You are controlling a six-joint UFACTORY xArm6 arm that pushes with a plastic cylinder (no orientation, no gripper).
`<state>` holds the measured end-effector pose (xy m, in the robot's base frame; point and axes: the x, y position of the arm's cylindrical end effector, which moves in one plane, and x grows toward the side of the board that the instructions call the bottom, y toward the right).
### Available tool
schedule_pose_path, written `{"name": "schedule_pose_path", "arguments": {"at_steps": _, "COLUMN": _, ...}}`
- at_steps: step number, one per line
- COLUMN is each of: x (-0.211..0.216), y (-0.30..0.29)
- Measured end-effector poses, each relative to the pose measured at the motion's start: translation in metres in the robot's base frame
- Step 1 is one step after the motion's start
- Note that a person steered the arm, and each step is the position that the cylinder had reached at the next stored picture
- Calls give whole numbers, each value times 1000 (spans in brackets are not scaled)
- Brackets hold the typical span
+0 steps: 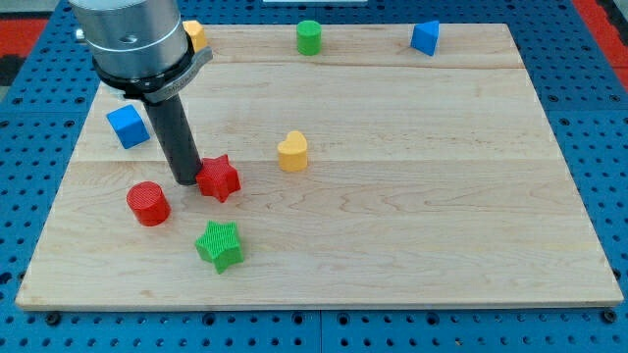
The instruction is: Push red circle towards middle right of the board
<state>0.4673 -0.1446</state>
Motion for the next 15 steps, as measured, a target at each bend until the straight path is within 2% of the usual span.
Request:
{"name": "schedule_pose_path", "arguments": {"at_steps": 3, "x": -16, "y": 0}}
{"name": "schedule_pose_path", "arguments": {"at_steps": 4, "x": -15, "y": -18}}
{"name": "schedule_pose_path", "arguments": {"at_steps": 5, "x": -13, "y": -81}}
{"name": "schedule_pose_path", "arguments": {"at_steps": 6, "x": 26, "y": -92}}
{"name": "schedule_pose_path", "arguments": {"at_steps": 7, "x": 52, "y": -31}}
{"name": "schedule_pose_path", "arguments": {"at_steps": 8, "x": 42, "y": 73}}
{"name": "schedule_pose_path", "arguments": {"at_steps": 10, "x": 18, "y": 227}}
{"name": "schedule_pose_path", "arguments": {"at_steps": 11, "x": 16, "y": 235}}
{"name": "schedule_pose_path", "arguments": {"at_steps": 12, "x": 31, "y": 201}}
{"name": "schedule_pose_path", "arguments": {"at_steps": 13, "x": 4, "y": 174}}
{"name": "schedule_pose_path", "arguments": {"at_steps": 14, "x": -1, "y": 222}}
{"name": "schedule_pose_path", "arguments": {"at_steps": 15, "x": -34, "y": 267}}
